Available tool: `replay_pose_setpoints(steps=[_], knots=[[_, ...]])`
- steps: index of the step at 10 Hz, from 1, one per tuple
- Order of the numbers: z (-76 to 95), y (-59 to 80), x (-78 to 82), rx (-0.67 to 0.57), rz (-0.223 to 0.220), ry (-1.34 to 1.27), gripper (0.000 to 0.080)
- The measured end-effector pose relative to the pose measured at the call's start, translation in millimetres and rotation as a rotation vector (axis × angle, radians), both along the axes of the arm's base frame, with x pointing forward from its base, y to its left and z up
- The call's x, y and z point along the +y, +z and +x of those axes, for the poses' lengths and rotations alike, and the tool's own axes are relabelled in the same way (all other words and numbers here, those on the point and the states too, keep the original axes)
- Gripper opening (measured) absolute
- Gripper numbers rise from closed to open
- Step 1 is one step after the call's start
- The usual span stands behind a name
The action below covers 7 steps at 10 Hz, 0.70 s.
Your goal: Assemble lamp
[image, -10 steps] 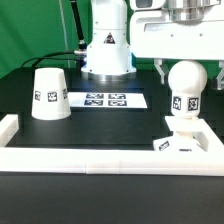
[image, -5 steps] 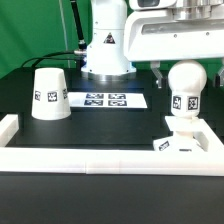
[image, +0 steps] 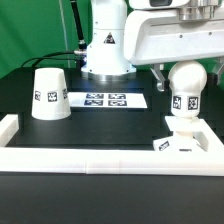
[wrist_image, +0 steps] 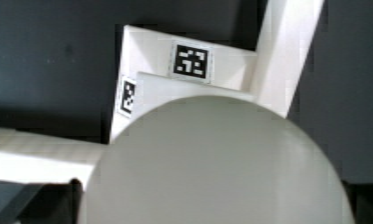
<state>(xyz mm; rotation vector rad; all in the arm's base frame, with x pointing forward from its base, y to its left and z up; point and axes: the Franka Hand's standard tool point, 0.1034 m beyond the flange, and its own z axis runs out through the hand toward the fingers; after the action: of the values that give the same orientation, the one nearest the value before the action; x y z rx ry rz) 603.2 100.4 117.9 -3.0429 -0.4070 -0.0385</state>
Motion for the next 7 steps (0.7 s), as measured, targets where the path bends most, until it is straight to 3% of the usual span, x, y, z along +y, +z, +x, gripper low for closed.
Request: replay_pose_setpoints(steps=[1, 7], knots=[[0.0, 0.0, 0.5, 0.000, 0.000, -0.005, 0.0576], [-0.3, -0.2, 0.3, 0.016, 0.010, -0.100, 0.0576]])
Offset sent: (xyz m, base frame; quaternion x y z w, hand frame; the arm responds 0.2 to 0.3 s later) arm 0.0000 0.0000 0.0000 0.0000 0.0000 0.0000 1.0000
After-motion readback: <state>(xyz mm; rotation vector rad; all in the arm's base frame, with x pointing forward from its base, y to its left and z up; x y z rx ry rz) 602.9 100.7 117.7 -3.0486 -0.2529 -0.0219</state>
